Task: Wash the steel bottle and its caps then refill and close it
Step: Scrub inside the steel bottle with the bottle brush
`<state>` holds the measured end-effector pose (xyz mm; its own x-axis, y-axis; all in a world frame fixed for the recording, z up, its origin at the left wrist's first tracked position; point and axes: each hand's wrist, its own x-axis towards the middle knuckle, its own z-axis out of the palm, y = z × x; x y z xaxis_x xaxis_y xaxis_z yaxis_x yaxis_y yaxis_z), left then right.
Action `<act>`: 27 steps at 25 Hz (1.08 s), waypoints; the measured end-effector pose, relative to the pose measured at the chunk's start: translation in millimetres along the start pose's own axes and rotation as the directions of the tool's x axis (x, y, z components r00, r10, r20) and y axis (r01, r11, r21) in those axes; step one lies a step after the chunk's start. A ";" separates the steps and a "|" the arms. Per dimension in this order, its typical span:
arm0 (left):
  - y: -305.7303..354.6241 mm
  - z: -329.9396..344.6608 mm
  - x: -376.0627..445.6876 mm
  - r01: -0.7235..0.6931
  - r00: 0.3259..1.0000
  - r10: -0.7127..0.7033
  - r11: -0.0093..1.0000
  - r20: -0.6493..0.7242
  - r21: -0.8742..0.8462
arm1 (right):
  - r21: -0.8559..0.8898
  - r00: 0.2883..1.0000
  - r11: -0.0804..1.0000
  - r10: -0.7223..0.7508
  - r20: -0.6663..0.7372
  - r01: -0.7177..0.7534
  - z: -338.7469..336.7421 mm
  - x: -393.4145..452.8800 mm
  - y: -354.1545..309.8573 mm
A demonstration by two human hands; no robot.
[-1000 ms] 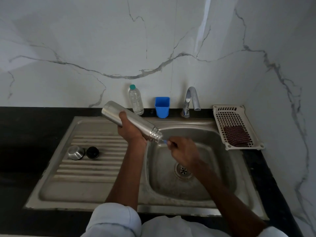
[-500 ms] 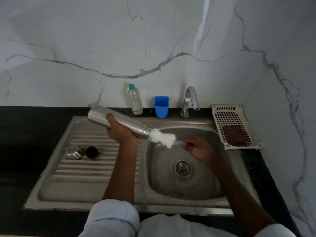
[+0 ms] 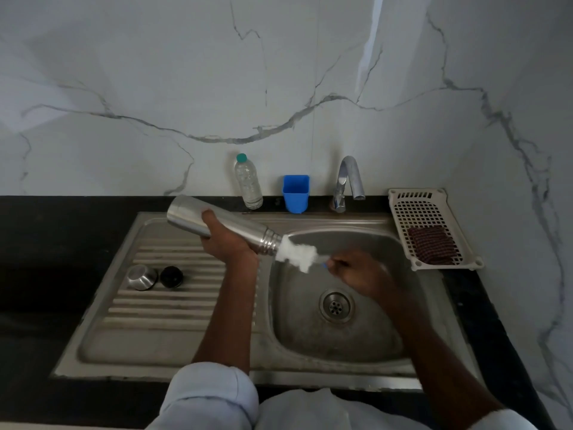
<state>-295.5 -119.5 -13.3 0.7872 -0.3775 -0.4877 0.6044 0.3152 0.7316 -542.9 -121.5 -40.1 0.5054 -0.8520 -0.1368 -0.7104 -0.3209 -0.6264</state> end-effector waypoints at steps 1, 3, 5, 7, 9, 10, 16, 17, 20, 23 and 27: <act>-8.4 1.7 -9.2 0.018 1.000 -0.018 0.999 0.008 0.031 | -0.055 0.998 0.996 -0.064 0.010 0.064 5.5 9.3 -22.4; -13.8 2.9 -19.1 0.041 0.999 -0.042 0.998 0.028 0.041 | -0.076 0.998 0.995 -0.064 0.003 0.064 2.7 16.8 -32.2; -0.2 4.3 -11.9 0.004 1.000 -0.004 1.000 0.014 -0.015 | 0.015 1.000 1.000 0.010 -0.001 -0.010 -12.9 8.4 2.5; 9.0 5.2 1.3 -0.034 0.999 0.033 0.998 -0.016 -0.051 | 0.094 0.995 0.993 0.078 -0.063 -0.072 -17.0 -12.9 24.8; 2.6 6.5 -2.9 -0.015 0.999 0.015 1.000 -0.049 -0.003 | -0.001 0.994 0.999 0.041 -0.097 -0.041 -3.8 -11.9 10.6; -3.0 7.6 -8.0 -0.001 0.998 0.002 1.000 -0.064 0.010 | -0.064 0.994 0.998 -0.005 -0.108 -0.002 4.2 -5.3 -3.4; 6.4 2.2 -0.2 0.024 0.994 -0.029 0.999 -0.110 -0.046 | -0.024 0.981 0.999 -0.028 -0.193 0.024 -5.8 -14.9 30.2; 3.6 0.2 -0.9 0.031 0.993 -0.035 0.999 -0.110 -0.035 | -0.014 0.983 1.000 -0.019 -0.185 0.017 -2.7 -16.8 25.0; -5.2 4.3 -11.6 0.049 0.994 -0.048 0.999 -0.098 0.004 | -0.121 0.986 0.992 -0.041 -0.161 0.022 7.1 0.1 -13.7; -2.7 7.7 -8.5 0.056 0.998 -0.057 0.998 -0.028 -0.014 | -0.031 0.993 0.999 -0.008 -0.121 0.004 5.6 5.4 -20.9; -17.8 9.1 -15.0 0.082 0.990 -0.091 0.993 0.106 0.082 | 0.487 0.987 0.868 0.148 -0.064 -0.098 18.8 5.9 -37.4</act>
<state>-319.2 -127.3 -14.6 0.7116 -0.4950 -0.4986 0.6550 0.2107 0.7256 -504.1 -106.7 -31.9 0.3622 -0.9149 -0.1782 -0.4273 0.0069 -0.9041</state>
